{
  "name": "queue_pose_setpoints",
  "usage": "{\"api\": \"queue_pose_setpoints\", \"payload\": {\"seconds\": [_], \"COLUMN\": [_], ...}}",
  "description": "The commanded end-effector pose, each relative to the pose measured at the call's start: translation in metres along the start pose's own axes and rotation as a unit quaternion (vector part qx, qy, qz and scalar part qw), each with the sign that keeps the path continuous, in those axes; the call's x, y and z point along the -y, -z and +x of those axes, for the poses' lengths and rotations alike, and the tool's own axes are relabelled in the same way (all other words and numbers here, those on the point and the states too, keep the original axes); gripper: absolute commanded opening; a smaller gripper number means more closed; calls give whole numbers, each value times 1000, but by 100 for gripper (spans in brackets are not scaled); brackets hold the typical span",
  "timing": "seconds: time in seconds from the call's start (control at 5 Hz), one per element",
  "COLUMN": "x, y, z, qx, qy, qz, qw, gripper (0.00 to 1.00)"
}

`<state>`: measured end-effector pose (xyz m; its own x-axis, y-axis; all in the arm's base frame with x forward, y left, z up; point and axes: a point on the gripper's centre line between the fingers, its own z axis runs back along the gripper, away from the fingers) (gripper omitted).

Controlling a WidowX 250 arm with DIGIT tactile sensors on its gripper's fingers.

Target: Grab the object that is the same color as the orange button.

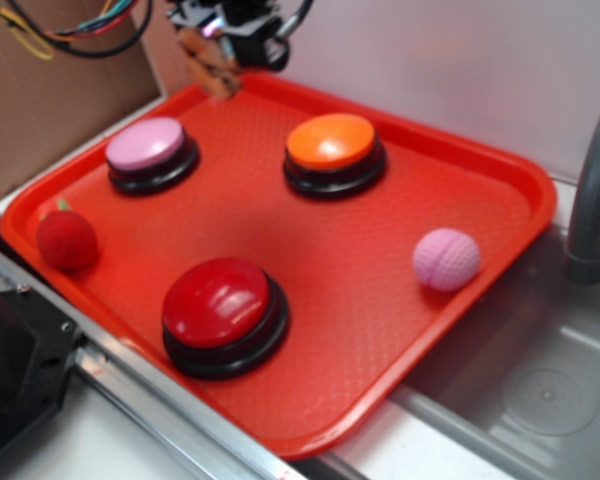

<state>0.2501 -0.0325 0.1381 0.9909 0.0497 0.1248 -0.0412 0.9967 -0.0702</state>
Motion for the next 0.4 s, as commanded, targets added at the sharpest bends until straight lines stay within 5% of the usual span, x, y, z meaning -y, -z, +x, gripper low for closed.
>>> {"api": "queue_pose_setpoints", "payload": {"seconds": [0.0,0.2], "x": [3,-2], "y": [-27,-26], "z": [-22,-19], "qx": [43,32], "qy": [19,-4], "qz": [20,21], "qw": [999,999], "gripper": [0,0]}}
